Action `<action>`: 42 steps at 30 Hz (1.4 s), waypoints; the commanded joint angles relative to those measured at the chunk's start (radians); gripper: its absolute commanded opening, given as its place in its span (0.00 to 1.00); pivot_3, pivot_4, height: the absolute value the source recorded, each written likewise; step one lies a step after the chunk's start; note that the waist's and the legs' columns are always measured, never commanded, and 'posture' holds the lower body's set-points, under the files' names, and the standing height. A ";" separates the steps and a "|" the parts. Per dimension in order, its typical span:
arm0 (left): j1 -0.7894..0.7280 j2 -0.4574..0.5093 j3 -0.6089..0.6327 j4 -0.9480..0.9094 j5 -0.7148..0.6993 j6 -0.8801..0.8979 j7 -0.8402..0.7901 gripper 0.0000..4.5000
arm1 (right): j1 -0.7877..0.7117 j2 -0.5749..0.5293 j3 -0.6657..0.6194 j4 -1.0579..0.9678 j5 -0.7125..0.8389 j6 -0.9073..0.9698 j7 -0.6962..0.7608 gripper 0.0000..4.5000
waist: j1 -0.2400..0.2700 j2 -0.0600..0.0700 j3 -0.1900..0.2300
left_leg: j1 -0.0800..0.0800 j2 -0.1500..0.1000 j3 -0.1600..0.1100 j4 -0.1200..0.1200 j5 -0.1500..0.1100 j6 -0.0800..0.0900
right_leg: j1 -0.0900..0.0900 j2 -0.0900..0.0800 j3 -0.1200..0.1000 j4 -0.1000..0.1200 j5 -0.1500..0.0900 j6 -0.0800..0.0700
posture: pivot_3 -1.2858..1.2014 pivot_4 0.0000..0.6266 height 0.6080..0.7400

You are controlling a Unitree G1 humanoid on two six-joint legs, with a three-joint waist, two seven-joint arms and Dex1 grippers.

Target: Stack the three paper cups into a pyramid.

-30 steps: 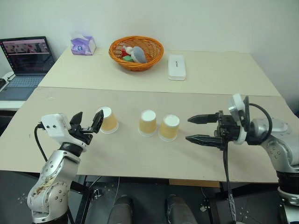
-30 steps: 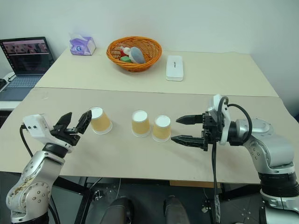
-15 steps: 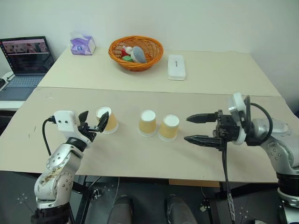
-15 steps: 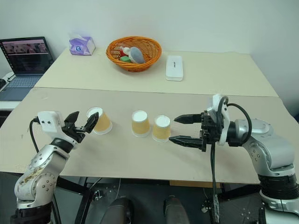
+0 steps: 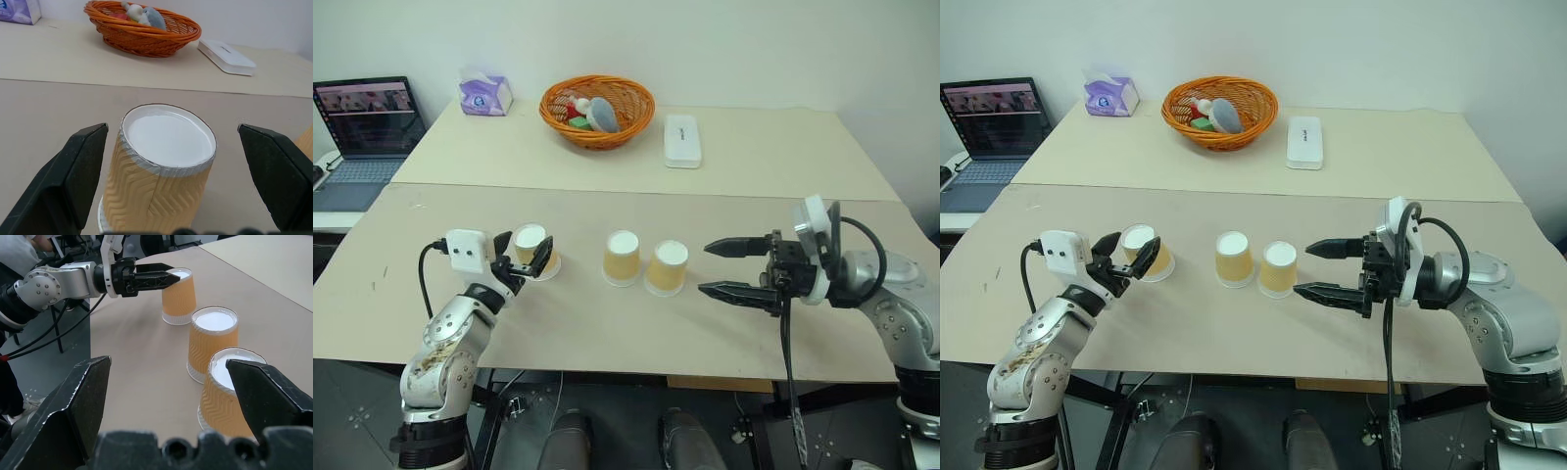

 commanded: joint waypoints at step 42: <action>-0.379 0.065 -0.043 0.108 0.087 -0.101 -0.163 0.57 | -0.036 -0.010 -0.023 0.004 0.018 -0.018 -0.023 1.00 | 0.004 -0.002 0.001 | -0.001 -0.001 0.000 0.000 0.000 0.000 | 0.000 0.000 -0.001 0.000 0.000 0.000 | 0.52 0.24 0.44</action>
